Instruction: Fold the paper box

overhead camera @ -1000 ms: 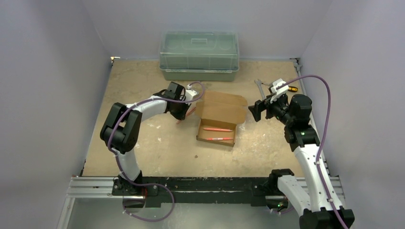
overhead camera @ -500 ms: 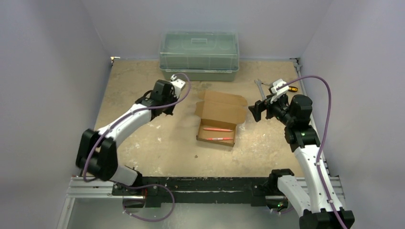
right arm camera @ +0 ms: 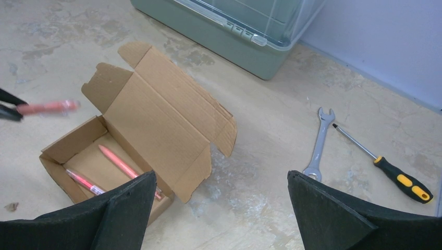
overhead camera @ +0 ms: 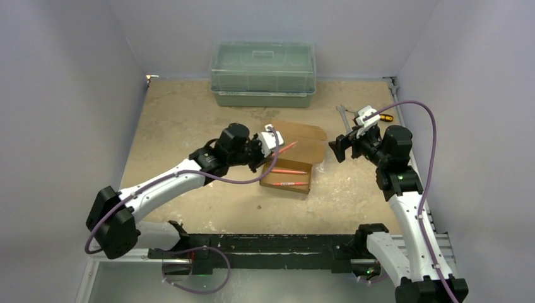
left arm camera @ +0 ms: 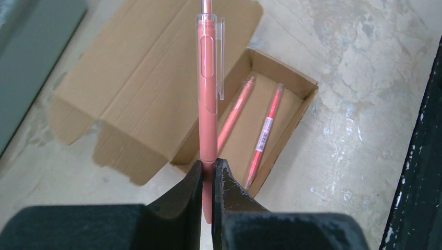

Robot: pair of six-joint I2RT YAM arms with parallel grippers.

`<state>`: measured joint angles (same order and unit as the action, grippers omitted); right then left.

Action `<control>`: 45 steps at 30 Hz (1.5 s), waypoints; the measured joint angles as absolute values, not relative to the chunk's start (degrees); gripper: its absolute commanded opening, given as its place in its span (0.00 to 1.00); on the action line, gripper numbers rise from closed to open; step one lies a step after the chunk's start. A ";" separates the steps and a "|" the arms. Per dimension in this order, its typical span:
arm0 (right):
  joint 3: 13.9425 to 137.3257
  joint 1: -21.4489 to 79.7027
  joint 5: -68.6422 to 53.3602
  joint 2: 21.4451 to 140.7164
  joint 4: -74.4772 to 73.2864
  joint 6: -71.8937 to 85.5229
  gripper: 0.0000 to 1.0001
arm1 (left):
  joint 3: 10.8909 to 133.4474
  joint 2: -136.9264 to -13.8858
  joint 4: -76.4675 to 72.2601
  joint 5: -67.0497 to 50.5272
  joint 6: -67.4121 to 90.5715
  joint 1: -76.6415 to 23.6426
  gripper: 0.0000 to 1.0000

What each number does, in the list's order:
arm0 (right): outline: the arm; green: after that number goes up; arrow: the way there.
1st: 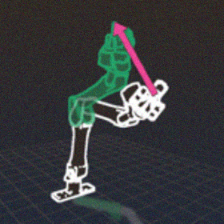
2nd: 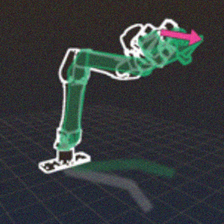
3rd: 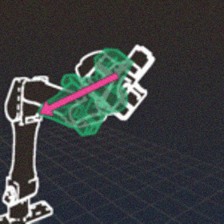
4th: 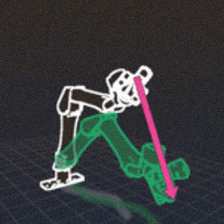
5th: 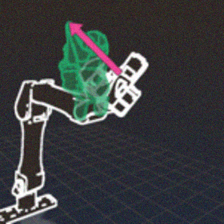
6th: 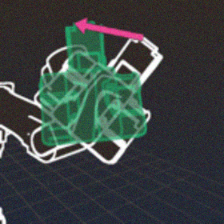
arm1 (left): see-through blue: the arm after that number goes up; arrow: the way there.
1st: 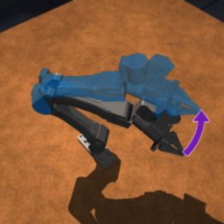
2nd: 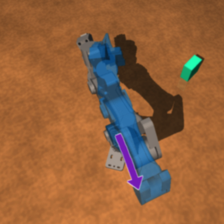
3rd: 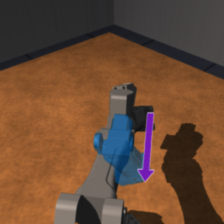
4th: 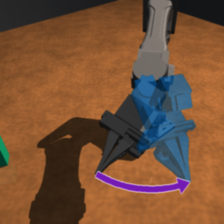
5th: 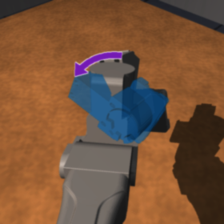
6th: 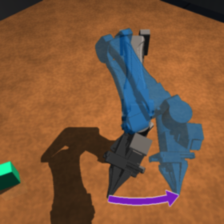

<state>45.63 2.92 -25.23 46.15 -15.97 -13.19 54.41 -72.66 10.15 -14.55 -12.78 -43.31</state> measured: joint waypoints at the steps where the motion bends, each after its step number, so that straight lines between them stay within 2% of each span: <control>1: 45.63 2.92 -25.26 46.15 -15.94 -13.23 0.99 | 54.41 -73.89 9.67 -14.92 -13.41 -44.31 0.00; 15: 45.50 2.92 -26.44 46.48 -15.94 -13.54 0.99 | 57.54 -89.17 9.02 -12.43 -20.88 -51.57 0.02; 27: 45.43 2.81 -26.52 46.48 -15.94 -13.54 0.99 | 57.54 -91.35 7.64 -4.80 -20.10 -51.88 0.26; 29: 45.41 2.81 -26.57 46.50 -15.94 -13.54 0.99 | 57.34 -91.22 7.18 -4.45 -20.01 -51.90 0.27; 36: 45.41 2.70 -28.10 47.33 -16.27 -13.58 0.98 | 53.60 -84.18 3.75 -0.73 -13.32 -51.05 0.29; 38: 45.39 2.66 -29.10 48.10 -16.38 -13.65 0.96 | 50.96 -79.64 0.84 -1.41 -6.31 -47.51 0.32; 41: 44.80 2.59 -30.70 49.28 -16.36 -14.11 0.94 | 45.45 -72.18 -4.69 -2.79 4.05 -38.57 0.42; 43: 44.10 2.59 -31.90 50.33 -16.38 -14.28 0.91 | 41.12 -67.24 -8.19 -1.93 11.07 -32.75 0.42; 45: 43.83 2.48 -32.51 51.16 -16.36 -13.65 0.82 | 38.61 -64.58 -9.72 -0.95 15.94 -30.61 0.40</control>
